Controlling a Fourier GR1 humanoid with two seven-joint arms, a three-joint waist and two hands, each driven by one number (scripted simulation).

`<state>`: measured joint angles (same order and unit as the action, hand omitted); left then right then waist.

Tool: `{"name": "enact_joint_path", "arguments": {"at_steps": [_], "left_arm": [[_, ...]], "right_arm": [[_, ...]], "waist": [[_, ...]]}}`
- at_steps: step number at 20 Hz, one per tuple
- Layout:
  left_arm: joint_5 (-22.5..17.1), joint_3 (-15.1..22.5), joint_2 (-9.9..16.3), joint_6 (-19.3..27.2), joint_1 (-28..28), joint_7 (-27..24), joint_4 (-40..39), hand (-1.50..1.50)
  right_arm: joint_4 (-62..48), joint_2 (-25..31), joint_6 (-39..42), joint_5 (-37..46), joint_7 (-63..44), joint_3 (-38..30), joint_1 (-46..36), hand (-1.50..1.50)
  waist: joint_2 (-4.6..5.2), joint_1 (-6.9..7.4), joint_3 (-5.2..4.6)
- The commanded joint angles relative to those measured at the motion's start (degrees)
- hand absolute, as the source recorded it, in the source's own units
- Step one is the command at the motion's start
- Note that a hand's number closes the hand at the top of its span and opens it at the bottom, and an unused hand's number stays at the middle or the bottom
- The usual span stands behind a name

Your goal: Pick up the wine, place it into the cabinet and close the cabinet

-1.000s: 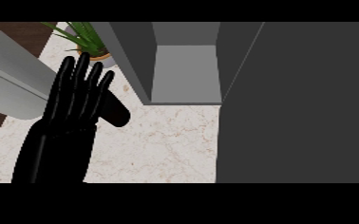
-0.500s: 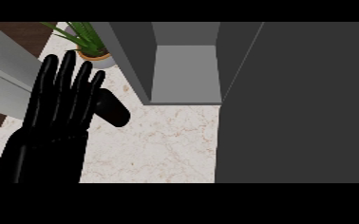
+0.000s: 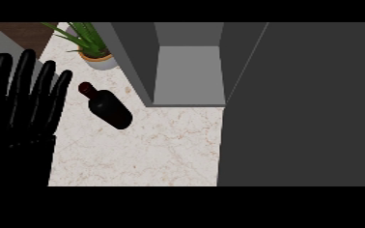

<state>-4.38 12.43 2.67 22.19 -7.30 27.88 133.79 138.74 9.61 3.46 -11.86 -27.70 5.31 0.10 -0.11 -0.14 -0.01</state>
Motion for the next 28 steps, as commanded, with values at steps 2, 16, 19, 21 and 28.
{"name": "enact_joint_path", "arguments": {"at_steps": [2, 16, 19, 21, 28], "left_arm": [[-5.2, -8.1, 2.9, -3.3, 1.8, -0.3, 1.2, -1.5], [-19.5, -24.3, 7.0, -11.7, 2.2, -2.5, -10.1, -1.5], [-16.0, -19.5, 4.6, -11.1, 4.2, -3.3, -9.3, -1.5], [-20.8, -24.1, 5.6, -16.2, 6.6, -7.1, -14.1, -1.5], [-19.4, -22.5, 4.2, -20.2, 5.8, -13.0, -23.9, -1.5]], "right_arm": [[8.5, 0.7, -1.3, -2.7, -5.0, -2.0, 0.2, -1.5], [8.6, 1.4, 0.6, -4.1, -5.8, -3.9, 0.7, -1.5], [9.8, -1.1, -2.3, 0.4, -7.4, -0.4, -0.3, -1.5], [7.9, -1.4, -1.4, 1.4, -5.8, 1.3, -0.6, -1.5], [12.5, 0.3, -0.5, -3.0, -9.8, -1.5, 0.4, -1.5]], "waist": [[0.03, -0.01, -0.03], [0.04, -0.26, -0.01], [0.0, -0.14, 0.0], [0.04, 0.0, -0.03], [0.02, -0.41, -0.02]]}}
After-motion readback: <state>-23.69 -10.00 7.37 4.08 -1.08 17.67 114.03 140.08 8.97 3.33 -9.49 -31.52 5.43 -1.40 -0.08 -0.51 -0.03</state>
